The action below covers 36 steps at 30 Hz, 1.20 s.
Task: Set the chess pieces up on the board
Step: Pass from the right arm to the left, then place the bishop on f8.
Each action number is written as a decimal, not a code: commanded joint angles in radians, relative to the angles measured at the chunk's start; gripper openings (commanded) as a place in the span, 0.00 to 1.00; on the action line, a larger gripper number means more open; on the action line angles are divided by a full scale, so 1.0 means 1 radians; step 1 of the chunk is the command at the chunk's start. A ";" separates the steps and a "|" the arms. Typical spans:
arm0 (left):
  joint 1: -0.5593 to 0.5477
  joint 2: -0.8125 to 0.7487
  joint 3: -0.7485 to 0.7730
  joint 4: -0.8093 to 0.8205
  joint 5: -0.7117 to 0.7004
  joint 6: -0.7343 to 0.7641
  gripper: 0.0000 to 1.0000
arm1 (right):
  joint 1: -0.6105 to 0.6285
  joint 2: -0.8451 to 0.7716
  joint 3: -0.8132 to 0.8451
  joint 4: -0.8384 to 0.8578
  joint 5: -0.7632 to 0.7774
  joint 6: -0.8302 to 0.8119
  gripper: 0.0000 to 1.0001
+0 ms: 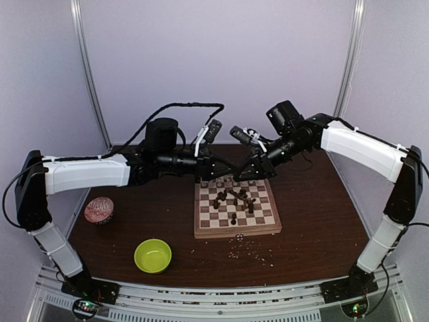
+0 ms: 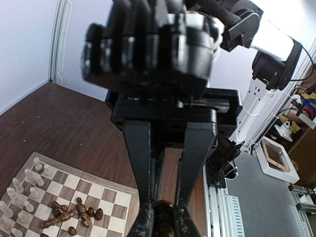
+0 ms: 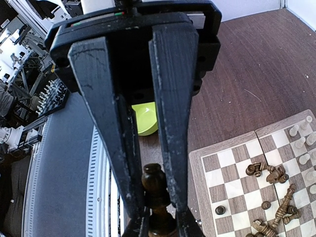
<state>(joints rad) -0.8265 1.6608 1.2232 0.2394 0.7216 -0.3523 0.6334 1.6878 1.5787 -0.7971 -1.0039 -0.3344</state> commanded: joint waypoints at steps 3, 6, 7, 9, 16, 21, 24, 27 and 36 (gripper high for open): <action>-0.002 0.013 0.022 0.015 0.037 -0.003 0.03 | -0.007 -0.038 -0.021 0.020 0.003 0.003 0.21; -0.002 0.010 0.030 -0.041 0.035 0.022 0.01 | -0.015 -0.064 -0.047 0.025 0.031 -0.003 0.34; -0.002 0.004 0.035 -0.076 0.026 0.041 0.01 | -0.020 -0.076 -0.060 0.021 0.045 -0.011 0.37; -0.003 -0.007 0.053 -0.200 -0.014 0.111 0.01 | -0.044 -0.105 -0.093 -0.020 0.064 -0.061 0.41; -0.039 0.001 0.119 -0.638 -0.221 0.423 0.01 | -0.203 -0.211 -0.327 0.002 0.124 -0.101 0.49; -0.095 0.095 0.195 -0.844 -0.382 0.540 0.01 | -0.227 -0.303 -0.499 0.191 0.372 -0.047 0.48; -0.118 0.130 0.216 -0.853 -0.423 0.558 0.01 | -0.241 -0.312 -0.545 0.241 0.400 -0.042 0.48; -0.141 0.179 0.247 -0.863 -0.452 0.571 0.01 | -0.250 -0.297 -0.560 0.260 0.385 -0.037 0.48; -0.169 0.315 0.332 -0.884 -0.528 0.591 0.02 | -0.251 -0.264 -0.553 0.250 0.364 -0.046 0.48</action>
<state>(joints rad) -0.9905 1.9430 1.5074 -0.6315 0.2474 0.2089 0.3874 1.4151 1.0233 -0.5716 -0.6495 -0.3851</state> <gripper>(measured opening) 0.128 0.484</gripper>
